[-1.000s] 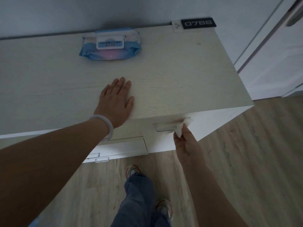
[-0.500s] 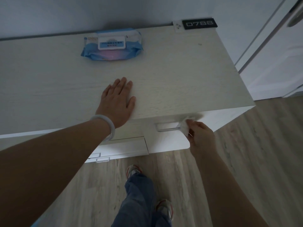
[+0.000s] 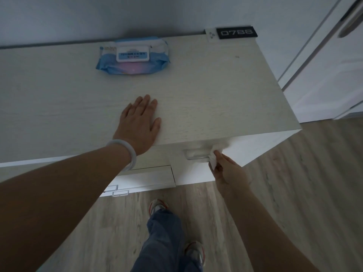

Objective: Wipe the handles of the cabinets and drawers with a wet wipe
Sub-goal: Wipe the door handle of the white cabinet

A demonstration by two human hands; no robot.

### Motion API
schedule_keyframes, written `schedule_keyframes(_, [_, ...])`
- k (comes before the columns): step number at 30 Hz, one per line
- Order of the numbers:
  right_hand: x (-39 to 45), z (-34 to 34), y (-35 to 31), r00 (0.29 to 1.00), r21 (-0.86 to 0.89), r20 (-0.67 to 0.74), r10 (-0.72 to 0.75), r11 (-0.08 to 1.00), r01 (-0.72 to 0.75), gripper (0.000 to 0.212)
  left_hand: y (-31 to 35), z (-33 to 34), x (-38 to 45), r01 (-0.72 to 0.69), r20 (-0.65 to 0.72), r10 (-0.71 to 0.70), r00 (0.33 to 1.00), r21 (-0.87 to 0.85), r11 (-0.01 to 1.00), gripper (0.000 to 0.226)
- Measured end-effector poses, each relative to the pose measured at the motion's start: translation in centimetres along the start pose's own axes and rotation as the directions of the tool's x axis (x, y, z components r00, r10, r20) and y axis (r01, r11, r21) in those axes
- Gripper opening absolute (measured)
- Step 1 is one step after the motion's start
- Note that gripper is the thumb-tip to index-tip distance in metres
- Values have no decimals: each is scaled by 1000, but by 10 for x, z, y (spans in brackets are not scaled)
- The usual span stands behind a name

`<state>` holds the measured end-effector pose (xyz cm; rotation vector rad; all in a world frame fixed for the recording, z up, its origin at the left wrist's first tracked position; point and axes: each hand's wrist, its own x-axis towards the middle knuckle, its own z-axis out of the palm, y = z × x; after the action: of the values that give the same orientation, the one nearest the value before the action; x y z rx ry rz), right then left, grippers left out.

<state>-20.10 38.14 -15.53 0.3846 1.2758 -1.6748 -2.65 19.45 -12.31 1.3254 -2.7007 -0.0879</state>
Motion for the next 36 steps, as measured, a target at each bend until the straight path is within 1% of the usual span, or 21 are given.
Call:
schedule_keyframes(3, [-8, 9, 19, 998, 100, 37, 51, 994, -55, 9, 0, 0, -1, 4, -1, -4, 1000, 2, 1000, 70])
schedule_keyframes(6, [-25, 31, 50, 985, 154, 77, 158, 974, -168, 18, 1, -1, -1, 12, -3, -12, 1000, -6, 1000, 68])
schedule_keyframes(8, [-30, 42, 60, 977, 206, 73, 199, 956, -210, 19, 2, -2, -1, 17, 2, -17, 1000, -16, 1000, 66])
schedule_keyframes(10, [-28, 38, 52, 982, 216, 64, 180, 958, -189, 11, 1, -2, -1, 16, 2, -15, 1000, -27, 1000, 67])
schedule_keyframes(11, [-25, 32, 44, 989, 206, 51, 141, 967, -149, 9, 1, -2, -2, 15, 1, -15, 1000, -28, 1000, 67])
schedule_keyframes(13, [-17, 19, 27, 998, 183, 23, 59, 981, -62, 10, 0, -2, -1, 13, -2, -13, 1000, -18, 1000, 69])
schedule_keyframes(14, [-16, 15, 23, 999, 168, 19, 40, 985, -43, 10, 0, -1, -1, 12, -2, -12, 1000, -15, 1000, 70])
schedule_keyframes(15, [-17, 14, 22, 999, 154, 24, 39, 987, -42, 10, 0, -1, -1, 12, -1, -12, 1000, -13, 1000, 70])
schedule_keyframes(17, [-20, 24, 33, 995, 111, 50, 81, 990, -86, 10, 1, -1, 0, 15, 5, -15, 1000, -6, 1000, 70])
schedule_keyframes(20, [-24, 36, 49, 985, 67, 74, 155, 985, -160, 19, 0, -1, 0, 16, 3, -16, 1000, -2, 1000, 71])
schedule_keyframes(22, [-20, 29, 42, 989, 53, 62, 136, 989, -140, 14, 0, -1, -1, 14, 2, -14, 1000, -13, 1000, 71])
schedule_keyframes(24, [-12, 14, 28, 995, 79, 75, 70, 994, -76, 9, 0, -1, -1, 14, 0, -14, 1000, -13, 1000, 72])
schedule_keyframes(27, [-8, 8, 24, 998, 111, 59, 0, 994, -7, 17, -1, 1, 0, 20, 3, -20, 1000, 3, 1000, 67])
schedule_keyframes(29, [-16, 22, 37, 998, 67, 65, 21, 997, -25, 19, -1, 1, 0, 23, 6, -23, 1000, 12, 1000, 66])
schedule_keyframes(31, [-24, 36, 52, 994, 28, 75, 82, 996, -84, 16, 0, 1, 0, 21, 0, -21, 1000, 17, 1000, 68])
schedule_keyframes(33, [-24, 36, 55, 992, 50, 69, 107, 993, -110, 12, 0, 0, -1, 19, -4, -19, 1000, 13, 1000, 69])
schedule_keyframes(36, [-11, 15, 38, 993, 79, 108, 41, 996, -50, 7, -1, 0, -1, 17, 4, -17, 1000, 9, 1000, 67])
